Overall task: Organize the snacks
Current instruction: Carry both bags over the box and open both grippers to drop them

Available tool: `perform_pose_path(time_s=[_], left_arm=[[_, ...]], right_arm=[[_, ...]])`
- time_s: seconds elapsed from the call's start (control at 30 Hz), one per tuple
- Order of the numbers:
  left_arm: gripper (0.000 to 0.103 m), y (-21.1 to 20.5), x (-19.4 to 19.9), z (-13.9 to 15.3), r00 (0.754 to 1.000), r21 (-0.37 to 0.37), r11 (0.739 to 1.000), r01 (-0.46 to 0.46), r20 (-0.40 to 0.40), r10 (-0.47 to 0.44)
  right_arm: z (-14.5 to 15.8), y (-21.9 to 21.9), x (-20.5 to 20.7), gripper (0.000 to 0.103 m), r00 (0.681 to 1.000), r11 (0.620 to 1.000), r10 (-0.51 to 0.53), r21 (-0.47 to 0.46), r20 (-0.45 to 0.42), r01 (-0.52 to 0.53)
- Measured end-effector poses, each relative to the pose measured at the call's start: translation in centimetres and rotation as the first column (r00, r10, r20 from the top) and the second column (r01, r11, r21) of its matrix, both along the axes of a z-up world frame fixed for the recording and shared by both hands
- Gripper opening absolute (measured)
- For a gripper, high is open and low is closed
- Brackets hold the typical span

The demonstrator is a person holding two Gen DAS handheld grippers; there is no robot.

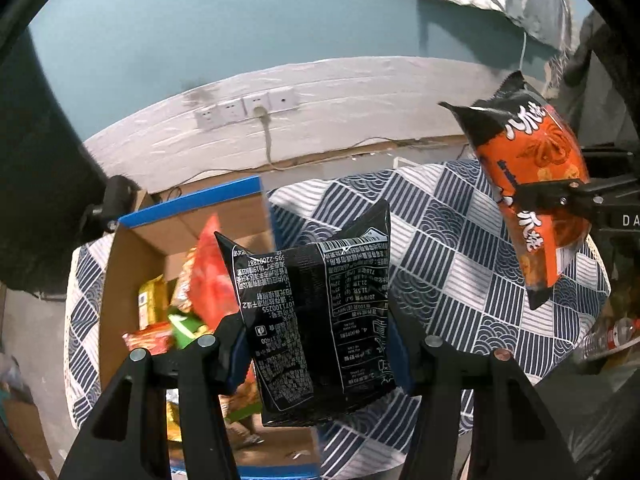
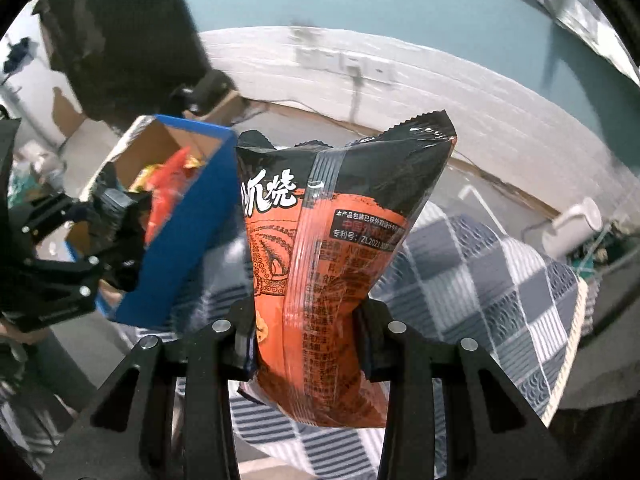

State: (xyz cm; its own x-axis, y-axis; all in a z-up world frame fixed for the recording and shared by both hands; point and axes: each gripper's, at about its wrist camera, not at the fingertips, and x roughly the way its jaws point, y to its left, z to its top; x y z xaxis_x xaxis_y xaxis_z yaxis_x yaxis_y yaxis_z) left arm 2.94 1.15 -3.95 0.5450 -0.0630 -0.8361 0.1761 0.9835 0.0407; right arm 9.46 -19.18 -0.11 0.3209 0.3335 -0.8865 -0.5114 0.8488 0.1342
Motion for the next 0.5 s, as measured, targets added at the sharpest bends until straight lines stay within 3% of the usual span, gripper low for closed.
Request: perform_pose_path(time_s=[0.5], left_arm=[[0.057,11.3,0.1,-1.0,0.985,-0.054,0.983,-0.173,-0.018,0.172]], right_arm=[[0.8,12.0,2.4,0.035,0.991,0.991,0.130,0.015,-0.025,-0.129]])
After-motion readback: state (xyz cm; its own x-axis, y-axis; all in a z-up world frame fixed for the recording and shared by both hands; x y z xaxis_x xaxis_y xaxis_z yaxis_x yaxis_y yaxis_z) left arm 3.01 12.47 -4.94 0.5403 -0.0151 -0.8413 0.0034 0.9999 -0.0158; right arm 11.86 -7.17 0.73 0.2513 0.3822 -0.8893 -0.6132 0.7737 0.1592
